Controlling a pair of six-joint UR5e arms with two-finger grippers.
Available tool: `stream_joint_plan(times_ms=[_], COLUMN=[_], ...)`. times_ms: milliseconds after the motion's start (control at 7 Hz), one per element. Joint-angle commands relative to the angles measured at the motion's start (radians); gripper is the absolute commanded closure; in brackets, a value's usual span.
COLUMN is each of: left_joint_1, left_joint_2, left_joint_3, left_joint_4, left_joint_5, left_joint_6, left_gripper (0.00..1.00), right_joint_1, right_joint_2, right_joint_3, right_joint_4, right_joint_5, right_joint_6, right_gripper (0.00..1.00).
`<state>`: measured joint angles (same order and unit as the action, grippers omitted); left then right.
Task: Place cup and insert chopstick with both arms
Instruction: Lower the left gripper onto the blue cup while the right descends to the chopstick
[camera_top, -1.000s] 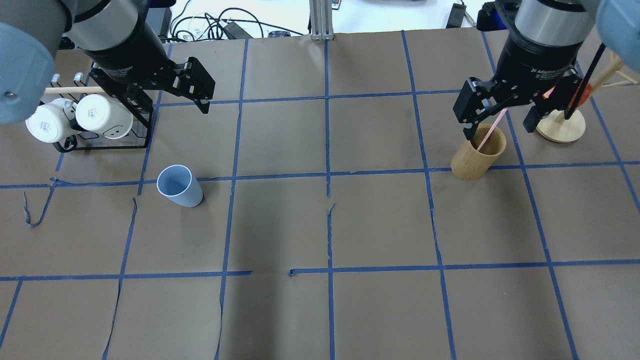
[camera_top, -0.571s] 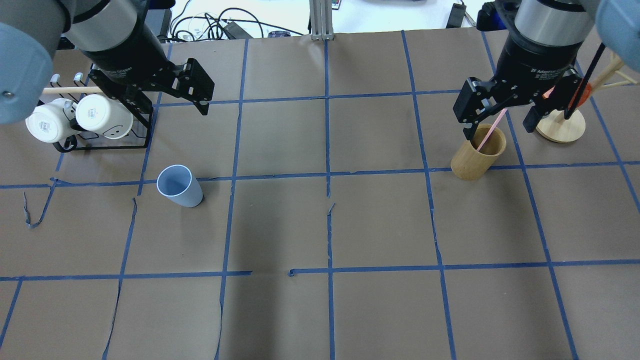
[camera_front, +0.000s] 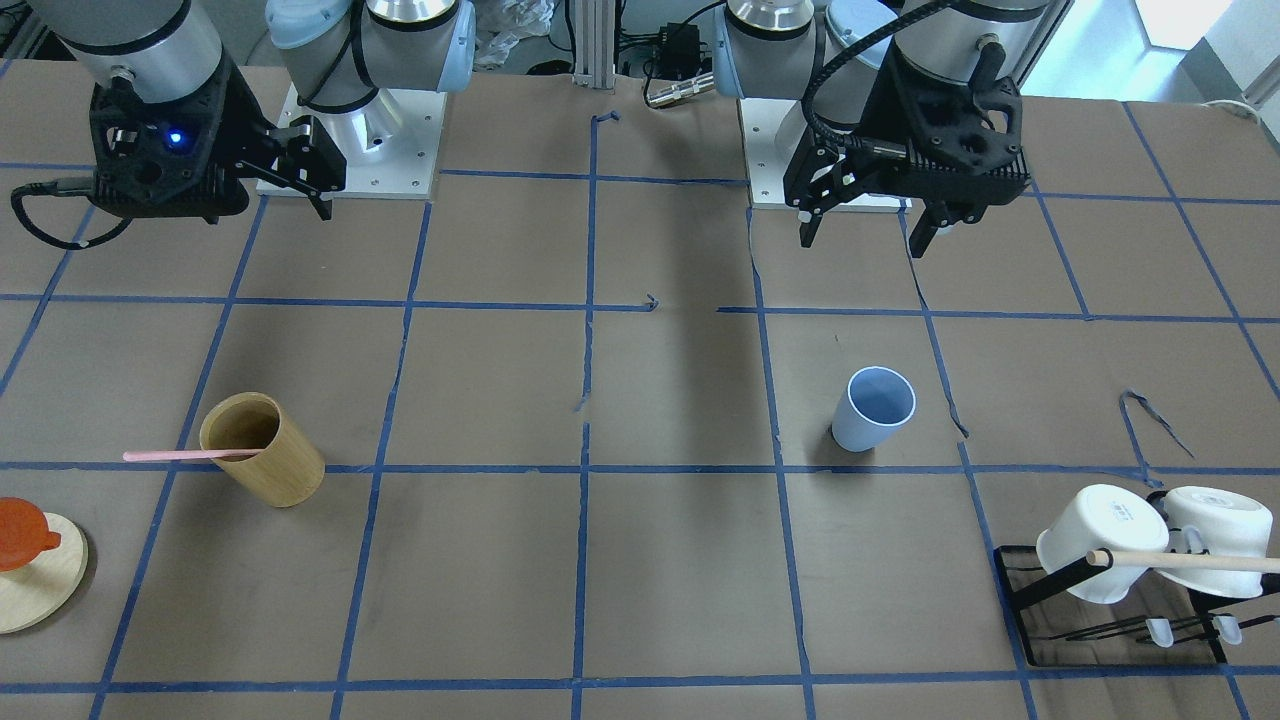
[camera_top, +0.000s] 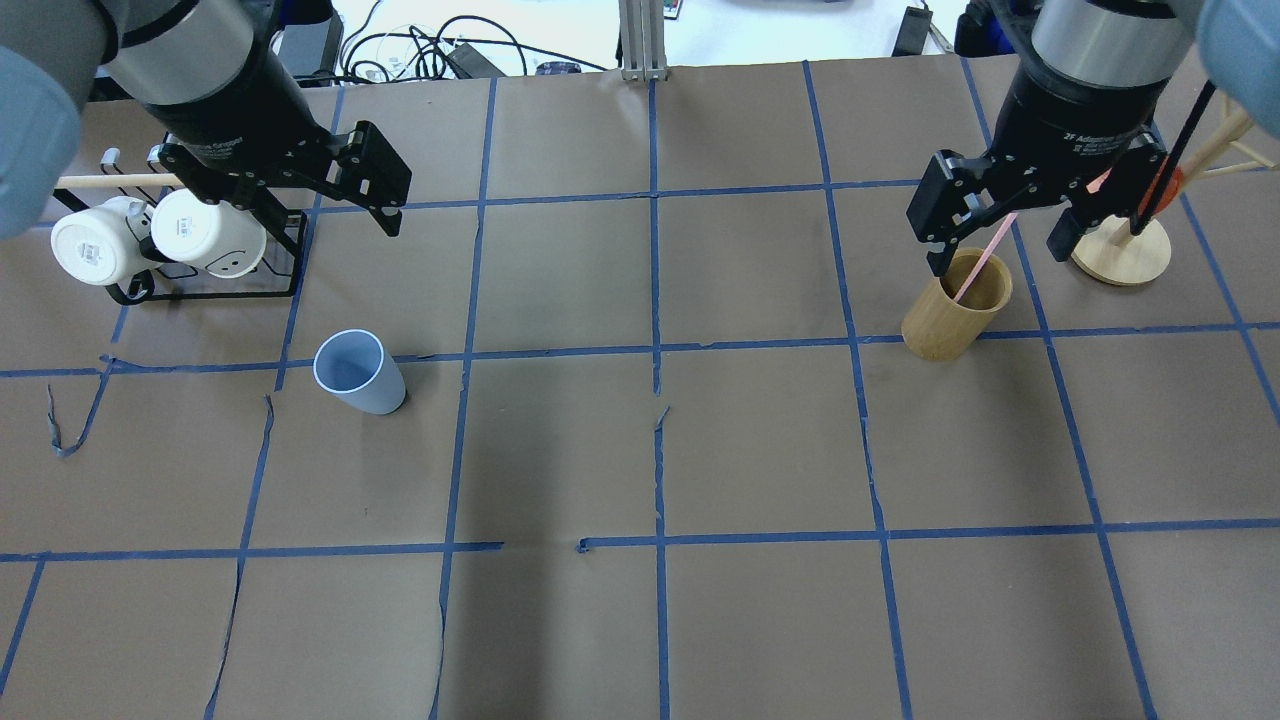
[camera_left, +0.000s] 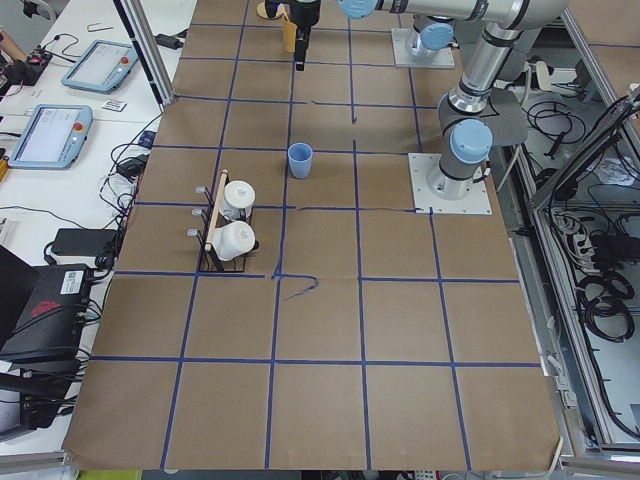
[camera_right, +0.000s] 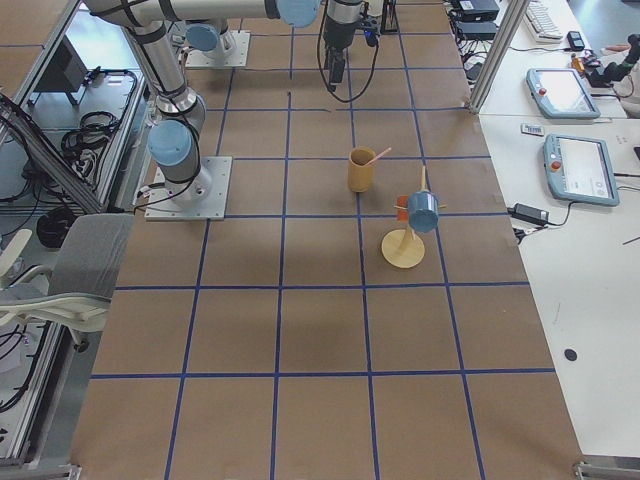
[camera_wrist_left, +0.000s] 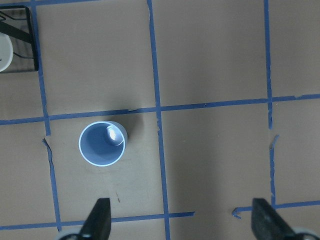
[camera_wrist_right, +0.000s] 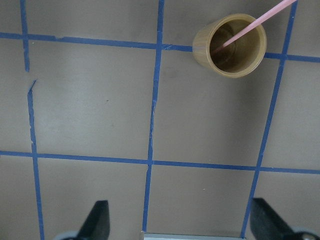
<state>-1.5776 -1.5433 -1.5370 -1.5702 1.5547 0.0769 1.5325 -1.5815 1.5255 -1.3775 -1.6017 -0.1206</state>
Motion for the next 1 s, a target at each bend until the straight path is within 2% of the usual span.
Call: stream_joint_plan(times_ms=[0, 429, 571, 857], left_joint_1=[0.004, 0.013, 0.074, 0.198], left_joint_2=[0.002, 0.005, 0.0, -0.006], left_joint_3=[-0.002, -0.003, -0.04, -0.098], left_joint_4=[-0.005, -0.034, -0.053, -0.053], left_joint_5=[0.001, 0.004, 0.004, 0.005], left_joint_6=[0.018, 0.03, 0.117, 0.22], left_gripper=[0.0, 0.0, 0.0, 0.0], right_joint_1=[0.0, 0.0, 0.0, -0.005], right_joint_2=[0.0, 0.001, 0.012, 0.041], right_joint_3=[-0.001, 0.001, 0.007, 0.018], right_joint_4=[-0.002, -0.003, -0.049, -0.239], right_joint_5=[-0.001, -0.003, -0.017, -0.017], right_joint_6=[-0.004, -0.002, 0.013, 0.019], right_gripper=[0.0, 0.0, 0.0, 0.0])
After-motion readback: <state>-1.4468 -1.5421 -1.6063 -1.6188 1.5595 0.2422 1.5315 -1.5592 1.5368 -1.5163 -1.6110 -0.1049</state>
